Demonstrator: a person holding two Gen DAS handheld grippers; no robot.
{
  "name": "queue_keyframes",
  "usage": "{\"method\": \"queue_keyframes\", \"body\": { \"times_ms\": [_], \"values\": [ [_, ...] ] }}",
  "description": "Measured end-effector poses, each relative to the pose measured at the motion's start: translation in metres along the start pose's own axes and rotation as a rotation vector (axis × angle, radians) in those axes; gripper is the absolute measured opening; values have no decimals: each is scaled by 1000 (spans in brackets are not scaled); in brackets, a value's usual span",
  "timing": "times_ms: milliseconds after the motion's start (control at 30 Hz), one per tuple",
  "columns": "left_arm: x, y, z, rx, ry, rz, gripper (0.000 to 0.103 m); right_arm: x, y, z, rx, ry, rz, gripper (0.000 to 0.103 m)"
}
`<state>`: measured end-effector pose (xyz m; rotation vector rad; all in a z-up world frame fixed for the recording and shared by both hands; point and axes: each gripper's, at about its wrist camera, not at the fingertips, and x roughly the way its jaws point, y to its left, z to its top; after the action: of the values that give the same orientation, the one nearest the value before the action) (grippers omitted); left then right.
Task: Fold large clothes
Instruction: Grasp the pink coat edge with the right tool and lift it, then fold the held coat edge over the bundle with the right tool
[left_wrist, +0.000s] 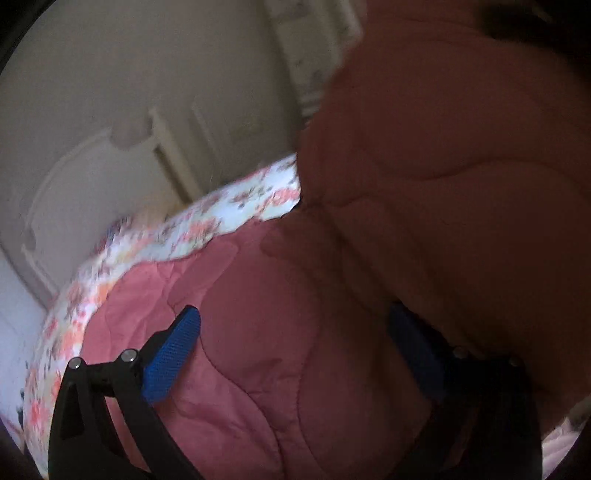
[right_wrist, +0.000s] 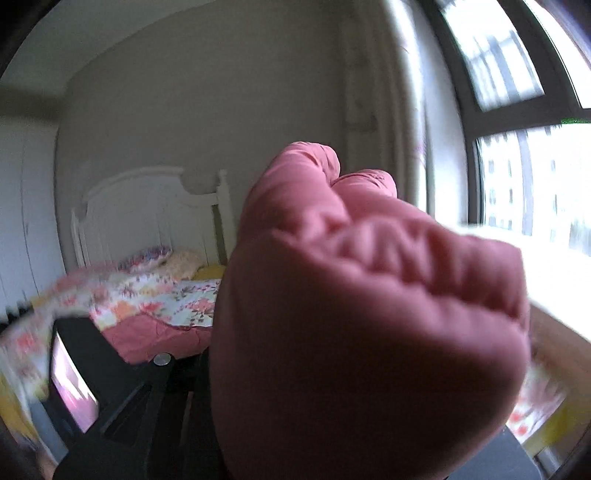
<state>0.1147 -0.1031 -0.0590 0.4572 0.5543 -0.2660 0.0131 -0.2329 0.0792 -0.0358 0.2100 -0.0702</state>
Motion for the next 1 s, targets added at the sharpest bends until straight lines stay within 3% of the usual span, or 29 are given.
{"method": "queue_keyframes", "body": {
  "times_ms": [67, 167, 233, 300, 367, 400, 433, 467, 567, 667, 833, 933, 1000],
  "values": [
    [-16, 29, -1, -64, -22, -60, 99, -4, 34, 5, -133, -21, -36, 31],
    [-53, 104, -12, -266, -116, -62, 99, -2, 96, 0, -328, -50, -57, 31],
    [-73, 174, -35, -436, -158, 7, 99, 3, 147, -13, -500, -59, -46, 33],
    [-86, 222, -54, -538, -167, 91, 99, 10, 206, -45, -725, -43, -15, 38],
    [-100, 268, -75, -626, -167, 138, 98, 31, 268, -106, -1033, 43, 36, 45],
    [-107, 281, -81, -646, -162, 149, 98, 38, 282, -129, -1122, 52, 22, 50],
    [-114, 293, -88, -650, -157, 158, 99, 42, 295, -152, -1201, -2, -20, 53],
    [-116, 297, -89, -643, -153, 163, 99, 43, 298, -155, -1202, -20, -32, 52],
    [-122, 294, -89, -571, -125, 124, 101, 51, 293, -143, -1165, 57, -15, 52],
    [-108, 267, -72, -439, -101, 35, 101, 63, 287, -142, -1153, 66, -44, 52],
    [-66, 218, -5, -237, -77, -189, 101, 77, 285, -140, -1149, 60, -46, 52],
    [-30, 196, 26, -145, -24, -205, 101, 74, 287, -139, -1139, 43, -43, 52],
    [8, 182, 38, -78, 50, -171, 101, 75, 293, -131, -1133, 36, -21, 54]
  ]
}}
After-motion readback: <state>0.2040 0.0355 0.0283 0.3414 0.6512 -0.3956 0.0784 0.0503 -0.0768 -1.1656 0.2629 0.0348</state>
